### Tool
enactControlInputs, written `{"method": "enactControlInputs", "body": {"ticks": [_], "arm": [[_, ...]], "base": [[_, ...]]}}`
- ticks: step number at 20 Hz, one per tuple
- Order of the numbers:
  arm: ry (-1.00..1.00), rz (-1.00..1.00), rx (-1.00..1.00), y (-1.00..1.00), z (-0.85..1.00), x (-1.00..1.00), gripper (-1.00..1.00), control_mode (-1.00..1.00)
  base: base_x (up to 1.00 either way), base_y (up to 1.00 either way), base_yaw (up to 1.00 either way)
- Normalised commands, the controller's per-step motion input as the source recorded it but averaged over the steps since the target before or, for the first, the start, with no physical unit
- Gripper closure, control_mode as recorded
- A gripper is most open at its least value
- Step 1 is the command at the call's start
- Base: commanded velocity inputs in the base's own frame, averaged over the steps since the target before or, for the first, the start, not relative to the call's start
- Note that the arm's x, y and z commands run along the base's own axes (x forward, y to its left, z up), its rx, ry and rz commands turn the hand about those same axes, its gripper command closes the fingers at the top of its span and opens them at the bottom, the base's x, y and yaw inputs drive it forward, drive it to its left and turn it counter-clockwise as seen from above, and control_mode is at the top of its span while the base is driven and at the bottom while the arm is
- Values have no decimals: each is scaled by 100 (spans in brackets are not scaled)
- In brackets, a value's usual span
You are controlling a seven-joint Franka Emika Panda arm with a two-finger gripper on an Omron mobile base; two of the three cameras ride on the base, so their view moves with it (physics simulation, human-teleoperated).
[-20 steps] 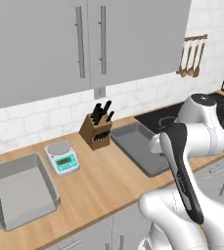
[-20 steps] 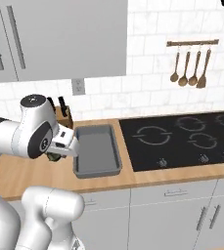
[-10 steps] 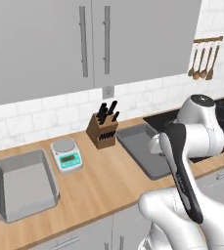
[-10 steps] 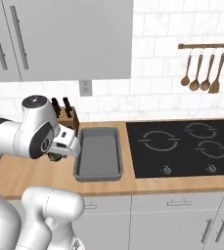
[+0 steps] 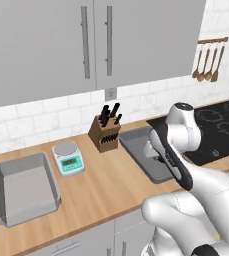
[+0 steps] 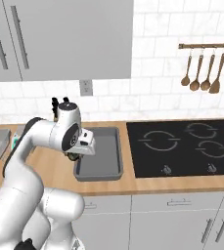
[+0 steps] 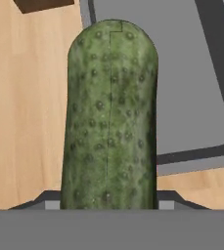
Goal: Place one cucumber and one steak in each tupperware on the nearby counter, to pack two identical lunches.
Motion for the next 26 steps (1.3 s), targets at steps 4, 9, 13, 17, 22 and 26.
{"method": "enactControlInputs", "body": {"ticks": [4,9,13,17,22,26], "arm": [[16,5,0,-53,-58,78,100,-100],[8,1,0,-34,-32,45,100,-100],[5,0,0,-13,-31,48,100,-100],[0,0,0,-1,-55,36,100,-100],[0,0,0,-3,-46,38,100,-100],[0,0,0,-3,-43,18,100,-100]], "base": [[0,0,0],[0,0,0],[0,0,0],[0,0,0],[0,0,0],[0,0,0]]}}
